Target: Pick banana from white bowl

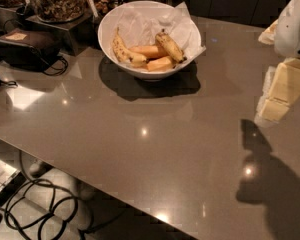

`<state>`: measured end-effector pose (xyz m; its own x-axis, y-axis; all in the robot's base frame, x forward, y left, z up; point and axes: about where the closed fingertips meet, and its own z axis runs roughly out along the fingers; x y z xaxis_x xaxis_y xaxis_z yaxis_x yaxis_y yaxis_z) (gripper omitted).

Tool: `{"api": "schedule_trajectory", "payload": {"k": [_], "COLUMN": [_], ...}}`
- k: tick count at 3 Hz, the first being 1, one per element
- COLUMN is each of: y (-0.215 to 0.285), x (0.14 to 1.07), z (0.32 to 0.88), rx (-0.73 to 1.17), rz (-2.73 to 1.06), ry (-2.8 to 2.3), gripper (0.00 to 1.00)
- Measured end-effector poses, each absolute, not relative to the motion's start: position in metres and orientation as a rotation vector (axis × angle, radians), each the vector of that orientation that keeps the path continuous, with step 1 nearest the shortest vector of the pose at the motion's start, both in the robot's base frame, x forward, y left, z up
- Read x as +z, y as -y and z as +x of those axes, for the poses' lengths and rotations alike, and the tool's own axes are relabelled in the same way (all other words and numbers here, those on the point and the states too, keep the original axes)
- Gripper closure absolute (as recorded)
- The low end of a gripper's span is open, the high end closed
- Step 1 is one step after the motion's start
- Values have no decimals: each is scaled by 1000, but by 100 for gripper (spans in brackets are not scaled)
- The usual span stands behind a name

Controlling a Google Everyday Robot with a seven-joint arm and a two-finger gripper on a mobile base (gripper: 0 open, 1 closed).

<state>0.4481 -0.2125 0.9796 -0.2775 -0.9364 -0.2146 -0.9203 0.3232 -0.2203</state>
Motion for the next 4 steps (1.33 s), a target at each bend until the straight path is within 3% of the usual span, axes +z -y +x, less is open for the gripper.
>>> {"api": "schedule_trajectory", "payload": {"k": [1, 3, 4], "y": [158, 136, 109], "x": [980, 983, 988], "z": [520, 544, 582], "rx": [-29, 49, 85], "rz": [-1618, -1532, -1450], "ry": [-2419, -2430, -2462], "gripper": [0, 0, 0]}}
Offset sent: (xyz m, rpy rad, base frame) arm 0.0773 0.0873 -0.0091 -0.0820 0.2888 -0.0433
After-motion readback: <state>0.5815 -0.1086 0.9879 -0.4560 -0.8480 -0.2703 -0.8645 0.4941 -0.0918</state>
